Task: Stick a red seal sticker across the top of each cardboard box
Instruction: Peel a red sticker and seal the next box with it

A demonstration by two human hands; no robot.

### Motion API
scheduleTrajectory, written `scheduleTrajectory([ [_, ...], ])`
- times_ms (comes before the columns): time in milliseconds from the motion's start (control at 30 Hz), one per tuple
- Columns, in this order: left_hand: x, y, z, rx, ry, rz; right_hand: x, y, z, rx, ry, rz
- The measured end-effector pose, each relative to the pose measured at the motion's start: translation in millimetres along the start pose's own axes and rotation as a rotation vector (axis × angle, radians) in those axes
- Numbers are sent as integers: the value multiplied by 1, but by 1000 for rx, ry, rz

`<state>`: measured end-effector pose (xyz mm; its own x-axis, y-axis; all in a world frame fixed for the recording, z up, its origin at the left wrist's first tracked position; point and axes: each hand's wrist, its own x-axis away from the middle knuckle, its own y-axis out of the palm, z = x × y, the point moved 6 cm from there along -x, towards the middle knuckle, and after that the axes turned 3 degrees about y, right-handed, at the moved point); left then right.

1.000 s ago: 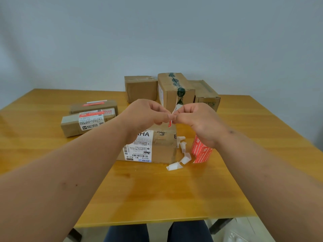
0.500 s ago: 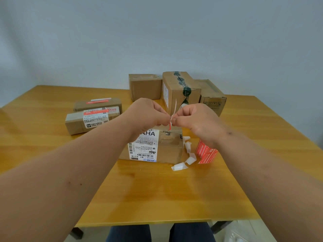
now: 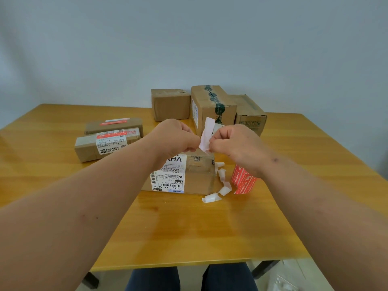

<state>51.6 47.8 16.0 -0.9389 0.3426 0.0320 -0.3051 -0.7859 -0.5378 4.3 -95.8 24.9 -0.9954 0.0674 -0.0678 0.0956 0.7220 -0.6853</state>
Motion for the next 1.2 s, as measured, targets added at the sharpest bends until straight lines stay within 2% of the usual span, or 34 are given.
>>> scheduleTrajectory([
  [167, 2, 2, 1, -14, -15, -26, 3, -5, 1, 18, 6, 7],
  [367, 12, 9, 5, 123, -19, -91, 7, -5, -2, 30, -11, 9],
  [700, 16, 13, 10, -39, -10, -109, 11, -12, 3, 74, -16, -11],
  [833, 18, 7, 9, -89, -56, -125, 7, -26, 26, 354, 113, 27],
  [1000, 17, 3, 2, -106, -139, -147, 13, -34, 39, 790, 205, -24],
  [1067, 15, 0, -2, -89, -161, -120, 15, -27, 37, 911, 196, -108],
  [1133, 12, -3, -3, -66, -155, -91, 18, -17, 33, 918, 164, -186],
  [1200, 11, -3, -2, -76, -110, -80, 18, -12, 29, 835, 123, -197],
])
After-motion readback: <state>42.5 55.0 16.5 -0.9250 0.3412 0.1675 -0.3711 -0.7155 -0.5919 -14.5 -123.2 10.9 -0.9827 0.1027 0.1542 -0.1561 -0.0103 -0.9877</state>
